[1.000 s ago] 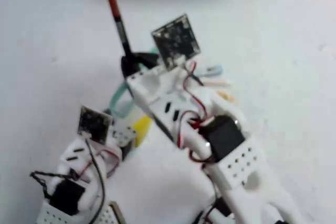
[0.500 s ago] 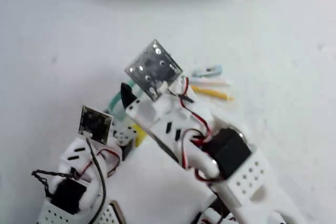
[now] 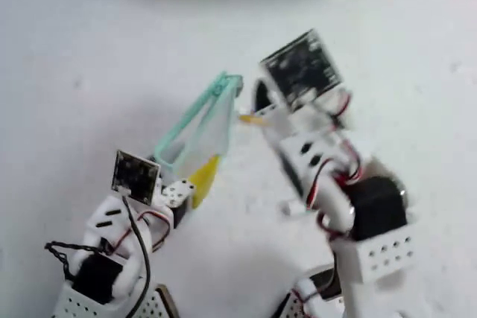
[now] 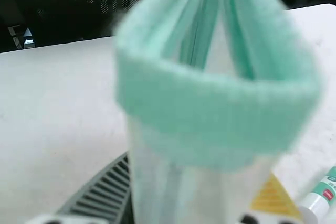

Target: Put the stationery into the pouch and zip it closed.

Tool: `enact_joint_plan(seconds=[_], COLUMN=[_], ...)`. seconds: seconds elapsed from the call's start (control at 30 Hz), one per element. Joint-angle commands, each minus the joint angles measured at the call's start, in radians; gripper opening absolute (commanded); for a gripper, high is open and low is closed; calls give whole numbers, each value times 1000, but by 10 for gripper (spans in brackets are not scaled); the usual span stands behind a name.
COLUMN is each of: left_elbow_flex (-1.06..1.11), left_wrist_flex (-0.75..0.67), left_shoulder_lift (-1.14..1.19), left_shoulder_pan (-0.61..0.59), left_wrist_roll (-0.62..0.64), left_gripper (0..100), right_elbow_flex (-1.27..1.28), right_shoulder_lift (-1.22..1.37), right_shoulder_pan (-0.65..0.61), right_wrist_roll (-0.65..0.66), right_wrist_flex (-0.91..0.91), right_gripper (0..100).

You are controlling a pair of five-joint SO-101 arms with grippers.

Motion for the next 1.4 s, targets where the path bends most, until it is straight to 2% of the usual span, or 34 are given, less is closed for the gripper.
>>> enact_joint_plan(seconds=[0.0,0.2,0.37,0.47,0.57,0.77,0.83,0.9,1.07,1.17,1.27,1.37], left_elbow_flex=[-17,-17,-17,-17,-17,-17,-17,-17,-17,-17,-17,-17], left_wrist_flex=[2,2,0,-2,-2,-2,-2,-2,-2,-2,-2,-2], left_shoulder_lift=[-2,-2,-2,-2,-2,-2,-2,-2,-2,-2,-2,-2], left_shoulder_pan=[10,10,10,10,10,10,10,10,10,10,10,10], left_wrist_roll=[-5,-6,-9,-9,-9,-9,-9,-9,-11,-11,-11,-11], left_gripper=[241,240,199,195,195,195,195,195,195,195,195,195], right_elbow_flex=[-34,-32,-32,-32,-32,-32,-32,-31,9,49,84,89], right_shoulder_lift=[45,203,349,415,461,518,535,558,619,661,711,776], right_shoulder_pan=[177,323,323,318,318,315,305,294,226,197,194,194], right_wrist_roll=[25,28,218,293,307,307,311,333,351,462,482,489], right_wrist_flex=[5,4,5,7,7,1,4,2,-13,-77,-188,-232], right_gripper=[265,265,240,149,6,133,98,5,115,2,84,112])
